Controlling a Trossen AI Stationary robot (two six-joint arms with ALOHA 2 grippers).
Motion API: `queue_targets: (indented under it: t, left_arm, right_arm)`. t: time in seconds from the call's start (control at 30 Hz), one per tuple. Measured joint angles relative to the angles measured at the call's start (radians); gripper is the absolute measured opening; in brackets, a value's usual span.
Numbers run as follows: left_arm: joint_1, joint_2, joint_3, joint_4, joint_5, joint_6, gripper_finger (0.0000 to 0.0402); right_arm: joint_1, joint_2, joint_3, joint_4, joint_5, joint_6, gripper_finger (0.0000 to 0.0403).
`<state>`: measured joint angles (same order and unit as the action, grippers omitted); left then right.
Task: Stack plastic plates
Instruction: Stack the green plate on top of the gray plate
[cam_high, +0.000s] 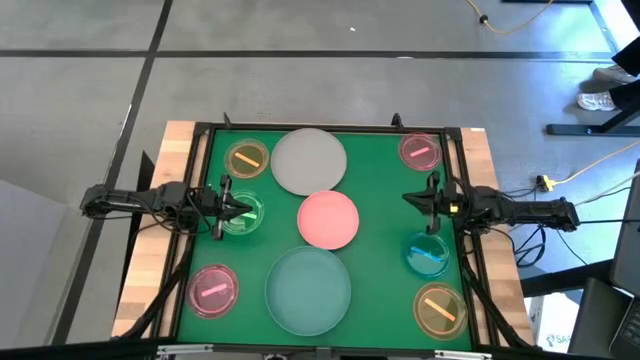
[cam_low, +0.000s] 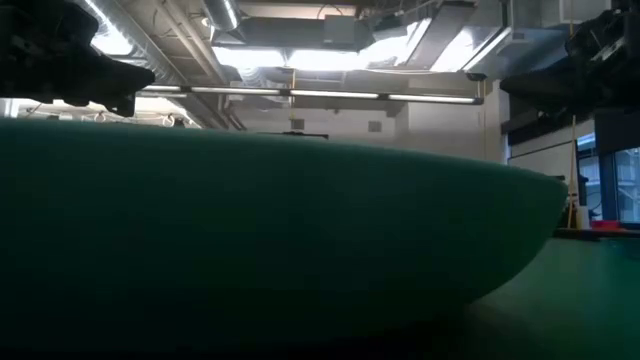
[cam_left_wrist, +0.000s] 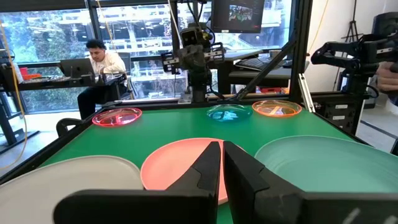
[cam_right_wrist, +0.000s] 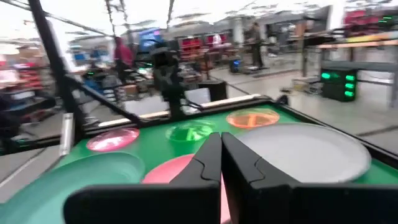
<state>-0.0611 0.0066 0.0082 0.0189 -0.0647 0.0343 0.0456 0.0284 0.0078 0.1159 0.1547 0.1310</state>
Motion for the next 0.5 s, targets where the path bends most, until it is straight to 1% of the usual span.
queue_targets:
  t: [0.2,0.37,0.5]
  left_arm:
    - [0.000,0.000,0.000,0.000,0.000,0.000,0.0011]
    - [0.000,0.000,0.000,0.000,0.000,0.000,0.0011]
    - [0.000,0.000,0.000,0.013,-0.011,0.016,0.0011]
  right_arm:
    - [0.000,0.000,0.001,0.077,-0.021,-0.007,0.0001]
    - [0.000,0.017,0.013,0.061,-0.043,0.027,0.0001]
    - [0.001,0.076,0.014,0.073,-0.043,0.071,0.0001]
